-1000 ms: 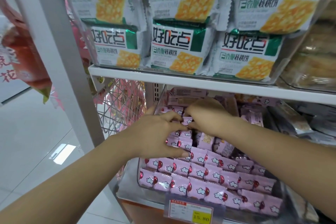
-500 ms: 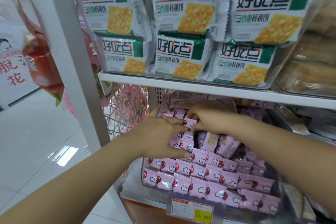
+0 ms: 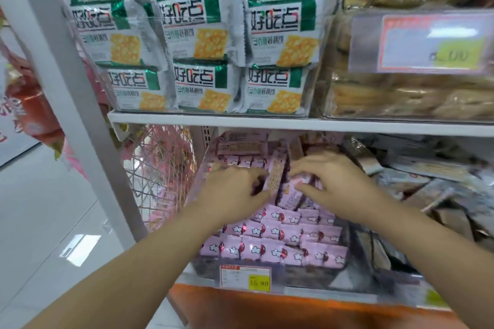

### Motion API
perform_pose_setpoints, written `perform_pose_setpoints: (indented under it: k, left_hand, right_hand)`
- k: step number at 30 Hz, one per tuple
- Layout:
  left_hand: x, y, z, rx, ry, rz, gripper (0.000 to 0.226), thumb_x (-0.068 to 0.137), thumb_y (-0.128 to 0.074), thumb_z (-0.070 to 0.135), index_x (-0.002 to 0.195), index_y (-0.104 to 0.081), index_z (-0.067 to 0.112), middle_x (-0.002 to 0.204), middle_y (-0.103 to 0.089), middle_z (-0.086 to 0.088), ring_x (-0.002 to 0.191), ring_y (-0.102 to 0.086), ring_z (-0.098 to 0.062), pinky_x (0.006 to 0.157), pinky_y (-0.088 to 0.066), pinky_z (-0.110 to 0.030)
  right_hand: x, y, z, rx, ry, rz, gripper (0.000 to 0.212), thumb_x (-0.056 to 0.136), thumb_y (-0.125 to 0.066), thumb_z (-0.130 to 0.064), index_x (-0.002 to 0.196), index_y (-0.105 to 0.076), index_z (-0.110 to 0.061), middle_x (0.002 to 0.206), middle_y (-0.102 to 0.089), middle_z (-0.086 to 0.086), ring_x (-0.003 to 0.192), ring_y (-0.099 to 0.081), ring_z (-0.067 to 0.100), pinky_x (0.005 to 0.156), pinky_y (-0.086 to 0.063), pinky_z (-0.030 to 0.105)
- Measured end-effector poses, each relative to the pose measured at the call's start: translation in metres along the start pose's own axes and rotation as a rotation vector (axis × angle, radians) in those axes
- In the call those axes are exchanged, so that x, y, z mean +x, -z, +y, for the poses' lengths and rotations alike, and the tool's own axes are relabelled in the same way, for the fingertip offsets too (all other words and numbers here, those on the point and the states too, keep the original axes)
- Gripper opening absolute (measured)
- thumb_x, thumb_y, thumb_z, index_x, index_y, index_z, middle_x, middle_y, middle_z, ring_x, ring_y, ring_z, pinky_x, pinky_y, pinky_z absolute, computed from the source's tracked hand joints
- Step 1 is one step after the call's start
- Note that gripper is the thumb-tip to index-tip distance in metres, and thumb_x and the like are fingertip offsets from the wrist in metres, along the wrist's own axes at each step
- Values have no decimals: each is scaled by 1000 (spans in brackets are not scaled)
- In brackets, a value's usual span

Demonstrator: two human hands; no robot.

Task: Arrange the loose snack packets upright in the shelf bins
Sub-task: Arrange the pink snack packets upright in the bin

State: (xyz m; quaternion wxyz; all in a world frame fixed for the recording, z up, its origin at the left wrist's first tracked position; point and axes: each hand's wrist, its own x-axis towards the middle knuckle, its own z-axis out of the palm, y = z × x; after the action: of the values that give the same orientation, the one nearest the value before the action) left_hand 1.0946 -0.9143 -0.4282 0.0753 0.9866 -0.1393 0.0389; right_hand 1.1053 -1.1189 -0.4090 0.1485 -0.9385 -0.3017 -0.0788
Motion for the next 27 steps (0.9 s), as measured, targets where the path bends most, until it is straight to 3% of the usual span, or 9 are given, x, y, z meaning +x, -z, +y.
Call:
perform_pose_setpoints:
  k: [3,8,11,13,15,17,22,25,27]
  left_hand:
    - [7,-5,15,38,55,11,52,90,-46,59,135,-43,35,98,-69,8,102,-61,-17,108,-22,-38]
    - [16,-8,24,-1,163,-43,62,86,-52,51,142,-35,33,82,-64,8,100,-61,-20,113,-20,-44]
    - [12,0,24,-120,215,28,34,86,-53,41,117,-52,27,65,-50,10,88,-62,-23,105,-34,-39]
    - [6,9,16,-210,271,128,18,87,-53,39,94,-54,22,76,-61,1,85,-63,-26,88,-46,-36]
    - [-4,18,5,-279,325,232,32,89,-54,39,112,-59,17,94,-68,-6,86,-64,-27,78,-50,-34]
    - [-16,26,-7,-324,347,330,40,91,-55,37,124,-57,14,88,-68,-6,76,-64,-22,68,-49,-29]
    - [-46,25,-35,-387,348,467,26,89,-61,30,113,-62,22,56,-65,-1,54,-62,-15,55,-49,-27]
    - [-57,16,-43,-287,322,524,20,86,-67,28,104,-63,20,61,-64,0,54,-58,-14,60,-48,-30]
    - [-61,7,-48,-176,288,553,19,83,-69,28,98,-63,19,74,-69,-1,58,-59,-19,79,-50,-39]
  right_hand:
    - [-11,-4,3,15,14,22,26,84,-61,-34,106,-70,-25,118,-64,-6,115,-54,20,100,-41,45]
    - [-16,-1,4,38,-10,31,33,89,-60,-24,122,-62,-27,142,-46,-6,131,-38,17,112,-28,40]
    - [-15,0,7,-6,-41,13,43,93,-56,-25,135,-49,-31,149,-35,-6,136,-33,18,114,-21,33]
    - [-15,1,8,-62,-62,-44,49,95,-51,-26,141,-38,-35,153,-28,-7,138,-27,17,111,-17,31]
    - [-14,1,8,-96,-68,-93,54,96,-49,-24,144,-31,-38,154,-25,-7,138,-25,17,111,-16,32]
    - [-12,1,8,-104,-73,-88,55,95,-51,-23,144,-31,-40,150,-29,-8,136,-27,17,110,-19,32]
    - [-5,2,5,-57,-107,-27,46,90,-60,-21,132,-46,-34,129,-47,-3,121,-40,19,100,-32,32]
    - [-6,7,3,-58,-114,-8,36,88,-64,-22,120,-51,-31,113,-50,-4,109,-45,18,95,-34,31]
    - [-8,13,0,-61,-122,67,29,86,-65,-26,112,-53,-32,98,-51,-8,96,-50,17,89,-37,31]
